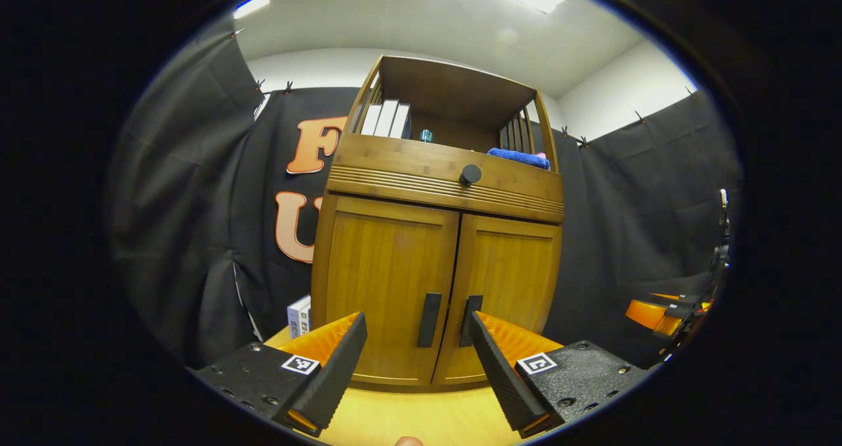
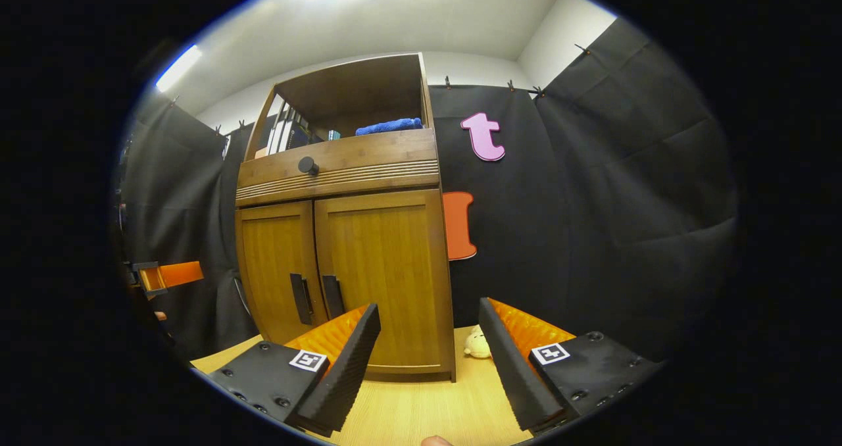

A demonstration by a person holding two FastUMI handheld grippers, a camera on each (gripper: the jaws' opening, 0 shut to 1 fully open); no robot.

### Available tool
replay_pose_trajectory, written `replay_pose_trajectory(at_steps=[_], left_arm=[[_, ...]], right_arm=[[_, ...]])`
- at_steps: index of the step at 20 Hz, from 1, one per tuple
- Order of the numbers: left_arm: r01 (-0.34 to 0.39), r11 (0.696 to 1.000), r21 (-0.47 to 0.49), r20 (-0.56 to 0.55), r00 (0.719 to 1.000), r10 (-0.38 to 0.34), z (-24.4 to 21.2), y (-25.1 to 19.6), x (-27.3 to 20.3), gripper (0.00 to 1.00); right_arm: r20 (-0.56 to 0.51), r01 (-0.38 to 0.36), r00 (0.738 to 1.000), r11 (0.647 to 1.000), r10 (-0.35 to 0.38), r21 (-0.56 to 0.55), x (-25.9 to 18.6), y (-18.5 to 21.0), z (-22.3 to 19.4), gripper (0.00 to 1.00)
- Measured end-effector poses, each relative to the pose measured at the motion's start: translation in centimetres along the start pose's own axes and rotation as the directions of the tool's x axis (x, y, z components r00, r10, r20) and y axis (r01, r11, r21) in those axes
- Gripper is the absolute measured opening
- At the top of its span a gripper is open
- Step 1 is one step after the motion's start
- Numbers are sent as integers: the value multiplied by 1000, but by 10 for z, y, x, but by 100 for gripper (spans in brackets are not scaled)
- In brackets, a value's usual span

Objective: Open the right door of the double-door shoe cabinet with the right hand, and open the left door with the left hand.

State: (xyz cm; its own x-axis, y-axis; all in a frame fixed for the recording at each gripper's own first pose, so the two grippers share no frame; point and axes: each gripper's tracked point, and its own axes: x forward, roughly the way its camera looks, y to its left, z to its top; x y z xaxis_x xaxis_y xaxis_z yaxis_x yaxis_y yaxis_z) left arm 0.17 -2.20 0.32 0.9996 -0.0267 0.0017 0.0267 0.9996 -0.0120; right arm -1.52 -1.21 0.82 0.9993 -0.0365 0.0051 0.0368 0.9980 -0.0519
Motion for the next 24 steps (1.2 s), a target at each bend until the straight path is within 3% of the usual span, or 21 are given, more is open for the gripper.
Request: replay_pose_trajectory(at_steps=[6, 12, 15, 17, 18, 19, 22, 23, 24], left_arm=[[0, 1000, -13, -49, 999, 0, -14, 2, 8, 92], [-10, 999, 40, -25, 1000, 11, -10, 11, 7, 92], [-2, 999, 43, -28, 1000, 3, -13, 14, 9, 94], [2, 999, 44, -36, 999, -1, -17, 19, 13, 94], [4, 999, 45, -40, 999, -2, -19, 21, 15, 92], [3, 999, 46, -43, 999, -1, -22, 25, 17, 94], [4, 999, 41, -72, 997, -1, -34, 37, 24, 94], [4, 999, 45, -80, 997, 0, -35, 40, 26, 94], [4, 999, 49, -83, 997, 0, -37, 43, 28, 94]], right_arm=[[17, -20, 1000, 1000, 20, 13, 4, 10, -5, 98], [-6, -96, 995, 995, 96, 21, 32, 52, -23, 98], [-26, -129, 991, 992, 129, 14, 53, 81, -36, 89], [-48, -137, 989, 991, 137, 5, 72, 99, -47, 89], [-59, -143, 988, 990, 143, 2, 81, 108, -52, 98], [-71, -149, 986, 989, 148, 2, 92, 118, -58, 89], [-110, -164, 981, 986, 163, -4, 123, 150, -75, 89], [-119, -165, 979, 986, 163, -9, 134, 159, -81, 98], [-127, -165, 979, 986, 162, -15, 144, 168, -87, 98]])
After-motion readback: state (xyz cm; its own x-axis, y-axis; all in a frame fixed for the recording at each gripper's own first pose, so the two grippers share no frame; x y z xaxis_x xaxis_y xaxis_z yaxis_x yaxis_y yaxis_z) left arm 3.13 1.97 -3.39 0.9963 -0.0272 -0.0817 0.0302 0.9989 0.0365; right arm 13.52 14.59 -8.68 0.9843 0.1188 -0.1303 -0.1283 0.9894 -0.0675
